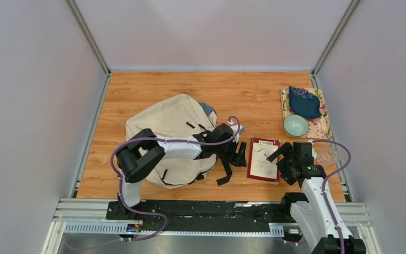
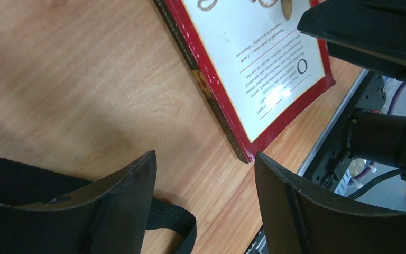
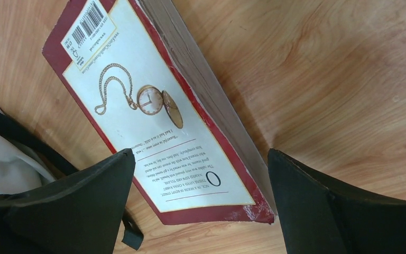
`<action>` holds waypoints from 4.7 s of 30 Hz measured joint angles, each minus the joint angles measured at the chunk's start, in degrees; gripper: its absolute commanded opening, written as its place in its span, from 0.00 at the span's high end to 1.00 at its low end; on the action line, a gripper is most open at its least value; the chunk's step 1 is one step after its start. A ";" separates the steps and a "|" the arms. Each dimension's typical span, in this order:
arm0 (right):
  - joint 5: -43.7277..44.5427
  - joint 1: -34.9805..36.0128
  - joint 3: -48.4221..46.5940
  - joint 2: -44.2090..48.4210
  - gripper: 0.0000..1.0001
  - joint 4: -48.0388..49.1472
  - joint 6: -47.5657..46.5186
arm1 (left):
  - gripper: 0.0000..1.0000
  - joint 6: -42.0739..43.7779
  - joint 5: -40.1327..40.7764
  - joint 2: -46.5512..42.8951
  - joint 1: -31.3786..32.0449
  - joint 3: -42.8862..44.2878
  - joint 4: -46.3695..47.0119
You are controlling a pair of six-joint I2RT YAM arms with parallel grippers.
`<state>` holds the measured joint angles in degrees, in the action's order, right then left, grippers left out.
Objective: Pack the student bag
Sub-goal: Pick up the book from the center of the board.
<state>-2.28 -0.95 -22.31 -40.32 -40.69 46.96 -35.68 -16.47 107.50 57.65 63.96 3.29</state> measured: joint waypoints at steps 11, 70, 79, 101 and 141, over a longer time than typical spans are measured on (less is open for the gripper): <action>-6.62 -0.74 3.65 -0.83 0.08 5.55 0.07 | 0.26 -5.14 -5.57 5.64 0.72 0.46 6.05; -42.88 -0.98 -7.34 14.21 1.00 24.30 10.56 | 0.13 -10.23 2.71 -41.03 -12.44 -21.51 9.81; -48.24 1.62 -7.65 13.35 1.00 28.96 12.15 | 0.13 -14.67 -0.22 -39.69 -12.85 -22.05 17.53; -47.25 12.85 -11.10 1.86 0.26 26.18 2.73 | 1.00 -18.58 -4.96 -39.58 -13.05 -23.56 23.30; -16.87 41.83 5.97 -7.72 0.16 62.51 25.24 | 1.00 -33.24 24.46 -59.82 -14.84 -53.20 45.70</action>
<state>-19.16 40.88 -16.34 -48.03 21.82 72.20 -68.93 7.99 47.68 42.81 10.76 48.99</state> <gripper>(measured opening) 0.842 0.250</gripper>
